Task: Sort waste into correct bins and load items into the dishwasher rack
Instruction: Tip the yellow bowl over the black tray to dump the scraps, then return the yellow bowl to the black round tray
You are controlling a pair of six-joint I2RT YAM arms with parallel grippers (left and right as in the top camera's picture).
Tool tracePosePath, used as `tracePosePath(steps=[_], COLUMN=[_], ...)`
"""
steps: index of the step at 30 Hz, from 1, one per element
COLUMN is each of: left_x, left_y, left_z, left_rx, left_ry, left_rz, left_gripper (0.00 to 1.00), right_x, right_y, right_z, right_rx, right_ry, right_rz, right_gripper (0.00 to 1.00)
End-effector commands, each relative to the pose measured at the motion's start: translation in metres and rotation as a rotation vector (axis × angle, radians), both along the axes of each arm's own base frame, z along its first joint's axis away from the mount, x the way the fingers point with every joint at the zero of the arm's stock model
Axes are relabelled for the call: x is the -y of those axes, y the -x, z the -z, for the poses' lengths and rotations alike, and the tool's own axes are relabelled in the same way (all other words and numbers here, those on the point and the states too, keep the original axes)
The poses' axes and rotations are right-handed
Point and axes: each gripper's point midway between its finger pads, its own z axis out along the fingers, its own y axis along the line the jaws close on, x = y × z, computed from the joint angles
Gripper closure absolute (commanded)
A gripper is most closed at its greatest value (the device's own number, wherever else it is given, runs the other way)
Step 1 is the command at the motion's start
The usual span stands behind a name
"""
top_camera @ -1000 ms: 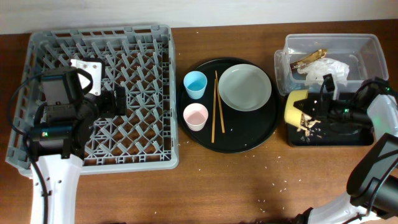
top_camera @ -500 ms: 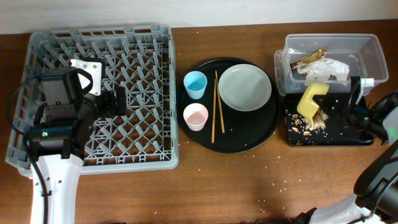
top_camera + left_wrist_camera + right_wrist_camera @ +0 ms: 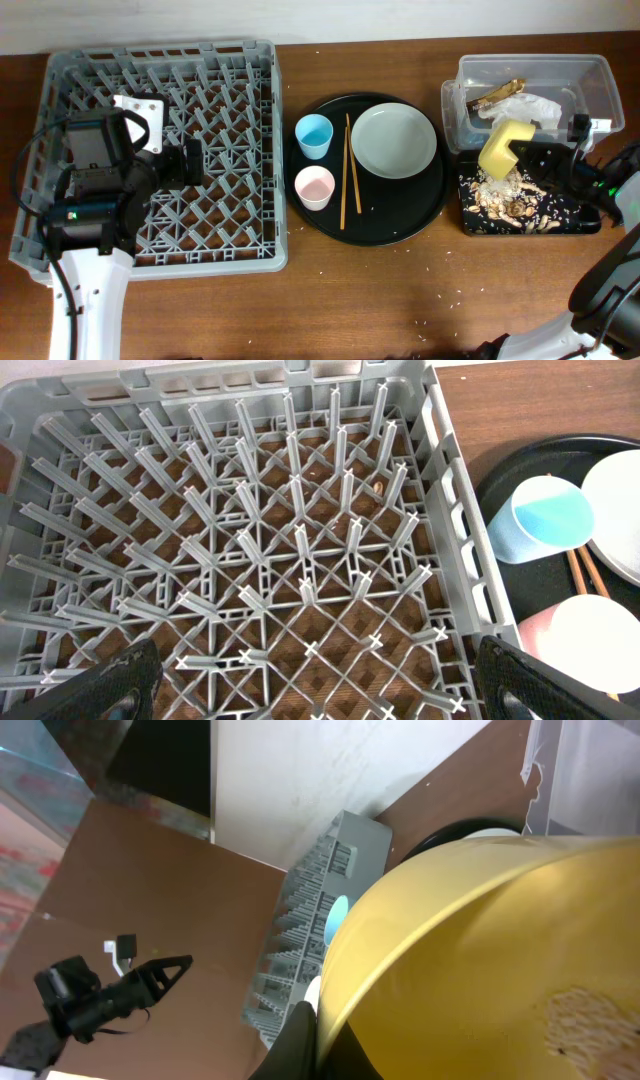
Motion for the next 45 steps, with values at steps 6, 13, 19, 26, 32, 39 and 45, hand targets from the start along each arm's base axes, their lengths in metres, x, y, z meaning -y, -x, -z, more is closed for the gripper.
tracePosePath(steps=[6,13,19,26,32,39,45], left_x=[0.002,0.002,0.002,0.002,0.002,0.002,0.002], left_y=[-0.002,-0.002,-0.002,-0.002,-0.002,-0.002,-0.002], left_z=[-0.004,-0.004,-0.004,-0.004,-0.004,-0.004,-0.004], left_rx=[0.010,0.010,0.010,0.010,0.010,0.010,0.010], left_ry=[0.016,0.015,0.016,0.016,0.015,0.015,0.016], left_rz=[0.007,0.008,0.007,0.007,0.008,0.008,0.007], left_gripper=[0.00,0.00,0.00,0.00,0.00,0.00,0.00], right_x=[-0.004,0.003,0.010,-0.066,-0.162,-0.206,-0.220], right_y=[0.003,-0.001,-0.008,0.001,0.025,0.044,0.047], right_z=[-0.016,-0.022,-0.044,-0.049,-0.002,0.070,0.129], right_rx=[-0.037,-0.013,0.007,-0.069,-0.237,-0.381,-0.498], right_ry=[-0.099,-0.081,-0.019,0.371,0.821,1.269,1.327], right_rz=[-0.006,0.002,0.016,-0.067,-0.227,-0.298,-0.395], right_gripper=[0.96,0.96,0.96,0.96,0.96,0.96,0.96])
